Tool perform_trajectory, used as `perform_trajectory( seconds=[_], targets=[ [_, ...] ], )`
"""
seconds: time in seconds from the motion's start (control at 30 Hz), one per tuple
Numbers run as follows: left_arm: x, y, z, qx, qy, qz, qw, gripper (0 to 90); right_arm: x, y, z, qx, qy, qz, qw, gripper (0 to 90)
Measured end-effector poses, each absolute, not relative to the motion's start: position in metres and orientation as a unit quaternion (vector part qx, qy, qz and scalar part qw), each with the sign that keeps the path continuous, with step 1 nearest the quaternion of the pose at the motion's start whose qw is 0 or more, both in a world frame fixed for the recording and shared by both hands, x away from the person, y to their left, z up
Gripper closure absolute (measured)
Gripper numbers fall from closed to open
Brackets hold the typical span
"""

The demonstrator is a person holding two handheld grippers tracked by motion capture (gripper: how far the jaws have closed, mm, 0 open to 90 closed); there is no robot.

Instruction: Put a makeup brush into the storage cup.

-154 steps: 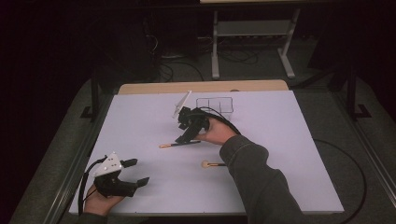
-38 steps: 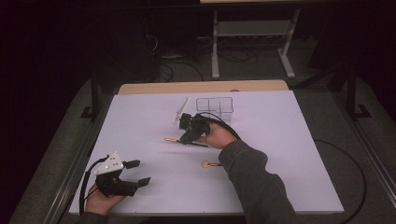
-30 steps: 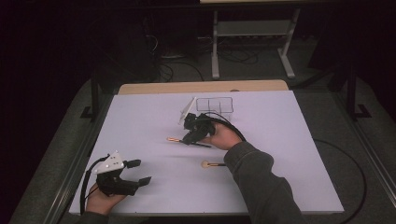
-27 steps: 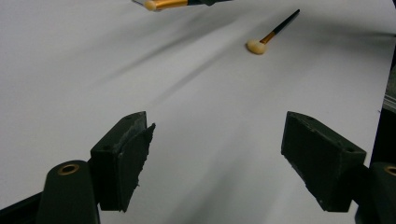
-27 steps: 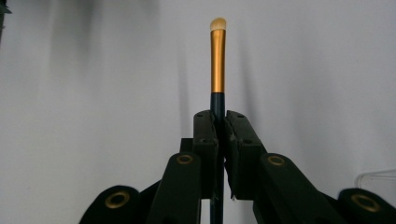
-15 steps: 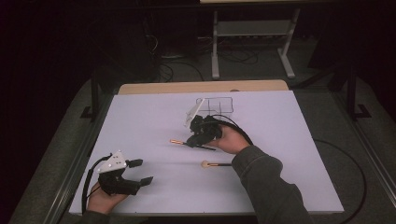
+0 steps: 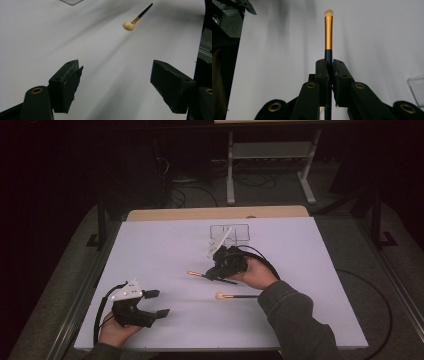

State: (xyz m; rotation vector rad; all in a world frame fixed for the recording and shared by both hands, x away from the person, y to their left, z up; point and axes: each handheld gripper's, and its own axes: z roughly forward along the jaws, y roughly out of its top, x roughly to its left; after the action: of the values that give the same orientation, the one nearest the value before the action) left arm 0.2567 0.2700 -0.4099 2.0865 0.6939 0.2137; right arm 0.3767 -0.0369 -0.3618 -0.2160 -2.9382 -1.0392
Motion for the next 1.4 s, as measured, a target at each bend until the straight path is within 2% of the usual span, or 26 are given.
perform_trajectory(
  seconds=[0.33, 0.8, 1.4],
  targets=[
    [0.263, 0.262, -0.401, 0.843, 0.272, 0.078, 0.457, 24.5, 0.367, -0.051, -0.361, -0.074, -0.935, -0.345, 0.011, 82.8],
    [0.283, 0.222, -0.372, 0.869, 0.212, 0.058, 0.443, 26.8, 0.346, -0.072, -0.359, -0.060, -0.932, -0.357, 0.005, 82.8],
    [0.296, 0.178, -0.348, 0.888, 0.155, 0.021, 0.432, 37.2, 0.329, -0.089, -0.359, -0.047, -0.927, -0.373, 0.006, 82.8]
  ],
)
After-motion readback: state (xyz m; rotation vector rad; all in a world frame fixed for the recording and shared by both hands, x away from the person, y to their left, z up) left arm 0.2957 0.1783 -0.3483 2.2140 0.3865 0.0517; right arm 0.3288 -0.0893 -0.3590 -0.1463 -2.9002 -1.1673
